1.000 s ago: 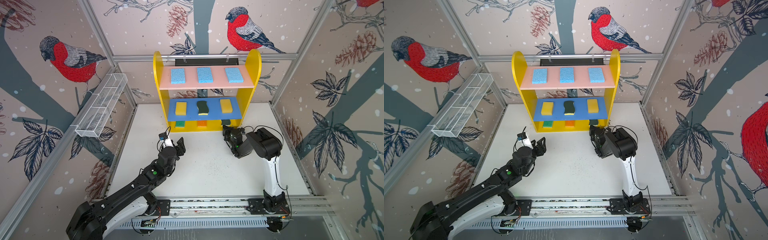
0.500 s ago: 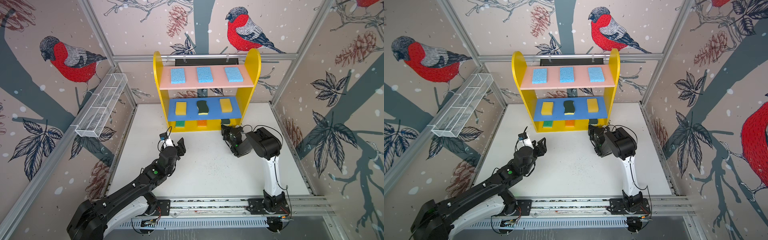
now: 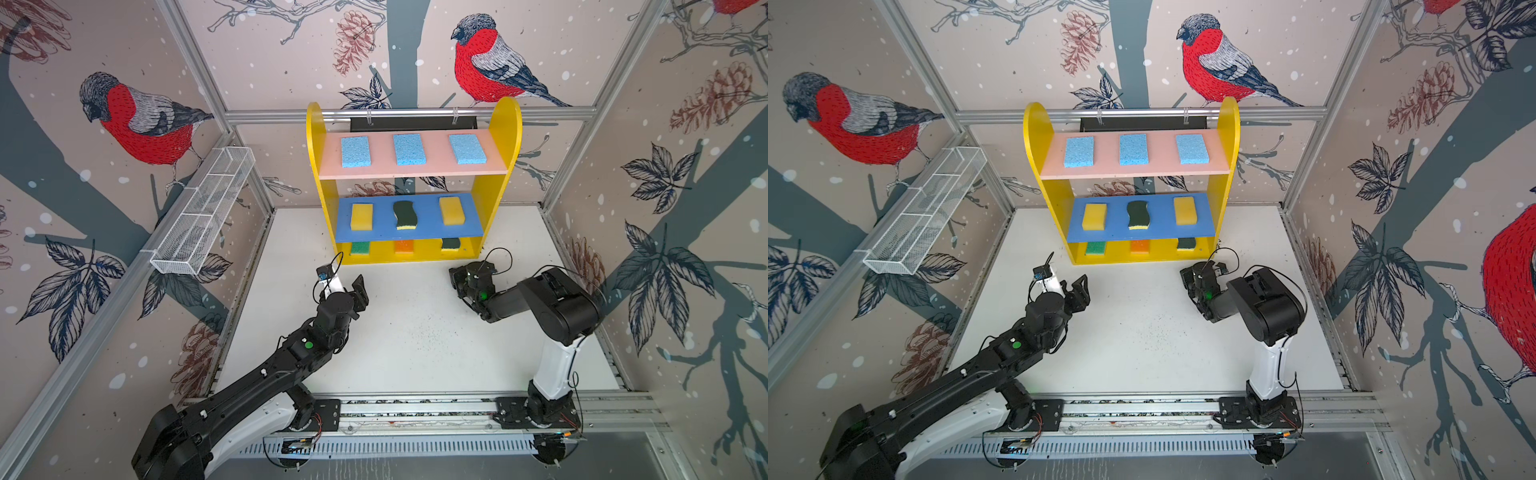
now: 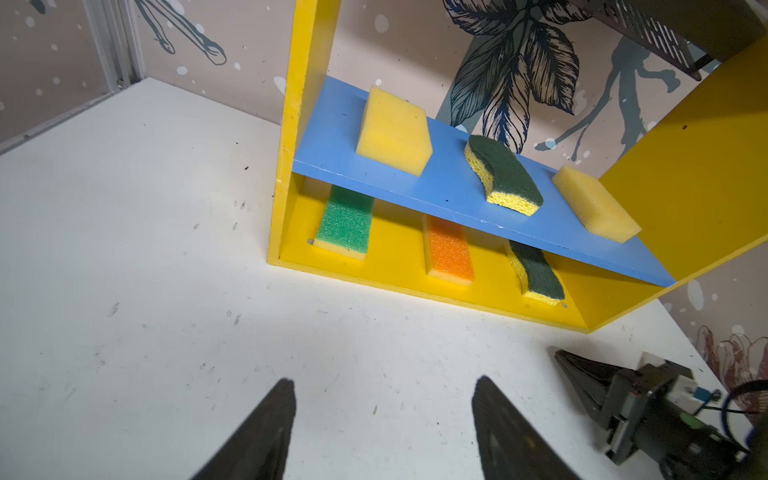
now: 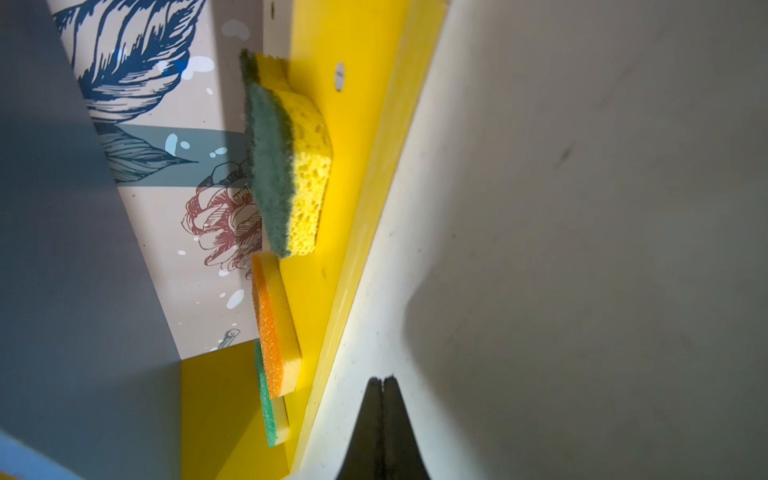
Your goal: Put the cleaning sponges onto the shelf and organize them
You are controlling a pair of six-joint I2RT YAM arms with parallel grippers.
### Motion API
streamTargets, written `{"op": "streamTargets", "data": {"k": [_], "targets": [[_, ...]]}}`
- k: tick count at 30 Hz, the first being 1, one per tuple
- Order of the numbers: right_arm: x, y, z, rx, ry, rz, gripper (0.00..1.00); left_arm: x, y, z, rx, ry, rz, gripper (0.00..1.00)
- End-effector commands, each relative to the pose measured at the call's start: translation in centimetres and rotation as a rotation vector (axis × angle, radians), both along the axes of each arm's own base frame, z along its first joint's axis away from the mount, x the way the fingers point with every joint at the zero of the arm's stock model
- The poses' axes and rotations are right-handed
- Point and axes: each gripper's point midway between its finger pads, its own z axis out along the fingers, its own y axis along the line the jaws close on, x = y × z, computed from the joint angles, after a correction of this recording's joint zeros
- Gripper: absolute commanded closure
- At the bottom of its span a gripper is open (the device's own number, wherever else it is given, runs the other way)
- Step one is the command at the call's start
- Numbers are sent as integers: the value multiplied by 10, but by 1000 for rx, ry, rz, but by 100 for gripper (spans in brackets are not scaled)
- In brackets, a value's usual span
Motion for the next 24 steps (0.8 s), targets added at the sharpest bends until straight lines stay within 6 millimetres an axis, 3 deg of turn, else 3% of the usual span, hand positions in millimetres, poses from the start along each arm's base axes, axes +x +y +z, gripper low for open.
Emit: {"op": "streamTargets", "data": {"k": [1,17,24], "targets": [[-19,-19,-7,-220,49,28,100,-2,12,1,63,10,42,31],[-57,-104,107,-651,-125,-81,98,-12,47,25,191,12,162,29],[-64,-130,141,-731,-167,-95,85,-15,56,41,226,-18,192,28]]}}
